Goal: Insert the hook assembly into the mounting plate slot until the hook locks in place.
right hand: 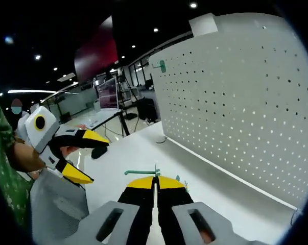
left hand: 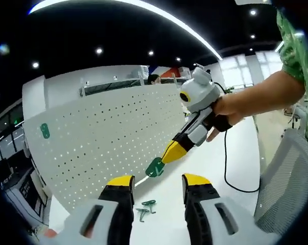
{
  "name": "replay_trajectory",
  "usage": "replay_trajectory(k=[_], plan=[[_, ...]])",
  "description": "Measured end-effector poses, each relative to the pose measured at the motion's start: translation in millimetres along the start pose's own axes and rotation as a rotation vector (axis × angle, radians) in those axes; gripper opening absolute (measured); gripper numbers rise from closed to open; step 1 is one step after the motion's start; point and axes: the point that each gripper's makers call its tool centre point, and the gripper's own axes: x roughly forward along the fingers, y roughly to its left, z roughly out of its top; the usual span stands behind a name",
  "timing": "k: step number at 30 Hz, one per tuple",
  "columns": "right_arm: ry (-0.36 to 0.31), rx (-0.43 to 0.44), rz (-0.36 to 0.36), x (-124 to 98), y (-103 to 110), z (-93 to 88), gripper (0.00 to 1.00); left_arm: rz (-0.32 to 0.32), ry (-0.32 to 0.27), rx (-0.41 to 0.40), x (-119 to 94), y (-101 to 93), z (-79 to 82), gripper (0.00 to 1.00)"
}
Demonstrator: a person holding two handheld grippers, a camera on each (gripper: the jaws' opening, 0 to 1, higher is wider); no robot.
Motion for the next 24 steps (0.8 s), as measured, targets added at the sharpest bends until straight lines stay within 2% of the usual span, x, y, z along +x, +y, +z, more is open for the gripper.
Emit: replay_trajectory(k=[7, 10, 12, 24], plan=[[0.003, 0.007, 0.024, -6, 22, 6.6, 0.00, -0.014, -0.005, 0.098, -2, -3.5, 6.2, 0.35], [0.002, 0.027, 0.045, -7, 31, 8.2, 0.00, -0.027, 0.004, 0.182, -2, -6.3, 5.4, 0.32], [0.006, 0.031, 0.051, -8, 36, 8.3, 0.00, -0.034, 0.007, 0.207, -3, -8.3, 4.0, 0.31], [0.061, 0.082, 0.093, -6, 53, 0.8, 0.00, -0.070, 0.007, 0.212, -4, -12.3, -1.0, 0.22]])
